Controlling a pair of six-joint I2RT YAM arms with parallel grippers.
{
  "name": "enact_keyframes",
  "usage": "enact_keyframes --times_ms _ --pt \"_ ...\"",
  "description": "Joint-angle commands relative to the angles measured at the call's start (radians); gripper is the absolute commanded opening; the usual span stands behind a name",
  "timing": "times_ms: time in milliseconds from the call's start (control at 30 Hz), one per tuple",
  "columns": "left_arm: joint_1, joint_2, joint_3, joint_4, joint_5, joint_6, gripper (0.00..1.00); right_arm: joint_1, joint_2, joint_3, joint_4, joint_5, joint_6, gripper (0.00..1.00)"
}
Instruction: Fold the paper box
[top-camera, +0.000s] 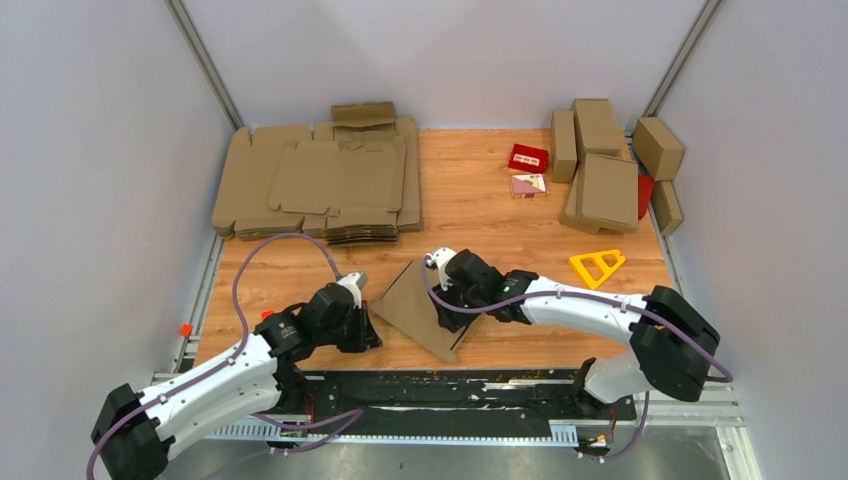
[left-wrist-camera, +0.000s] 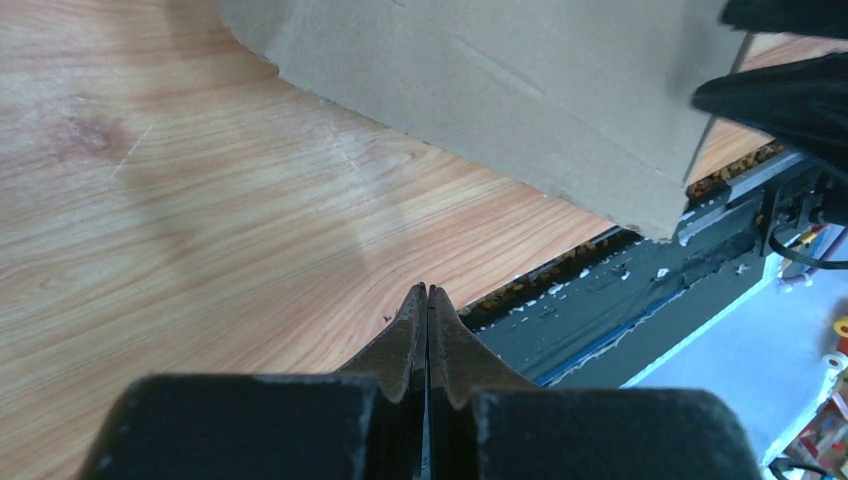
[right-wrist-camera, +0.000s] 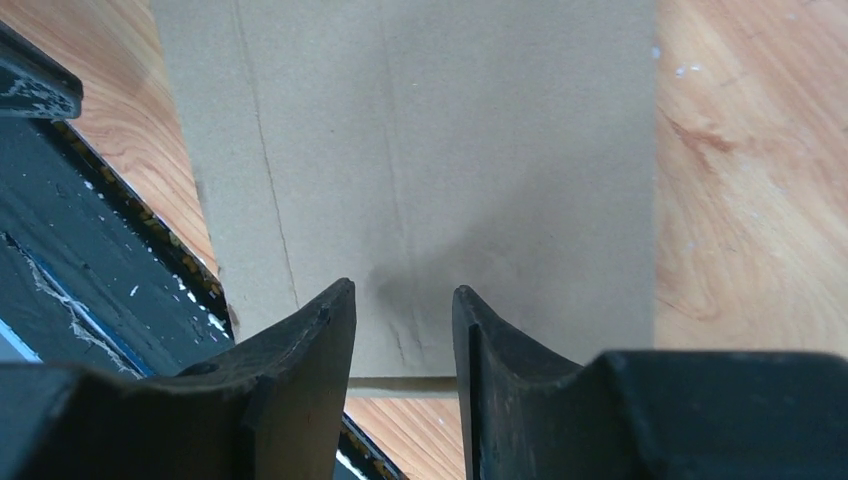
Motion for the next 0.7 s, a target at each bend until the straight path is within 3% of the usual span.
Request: enact_keyframes --times_ms 0,333,667 --pt "-0.017 0.03 -0.044 0.121 0.019 -0.033 0.0 -0.037 -0.054 0.06 -0.066 0.082 -0.005 0.38" --pt "-0.041 0.042 -0.127 0.288 -0.025 -0.075 0.0 -0.195 0.042 0.051 0.007 -0.002 -0.005 0.33" --pt "-0.04 0.06 -0.143 0.343 -0.04 -0.068 0.0 -0.258 0.136 0.024 0.071 -0.073 -0.021 0.31"
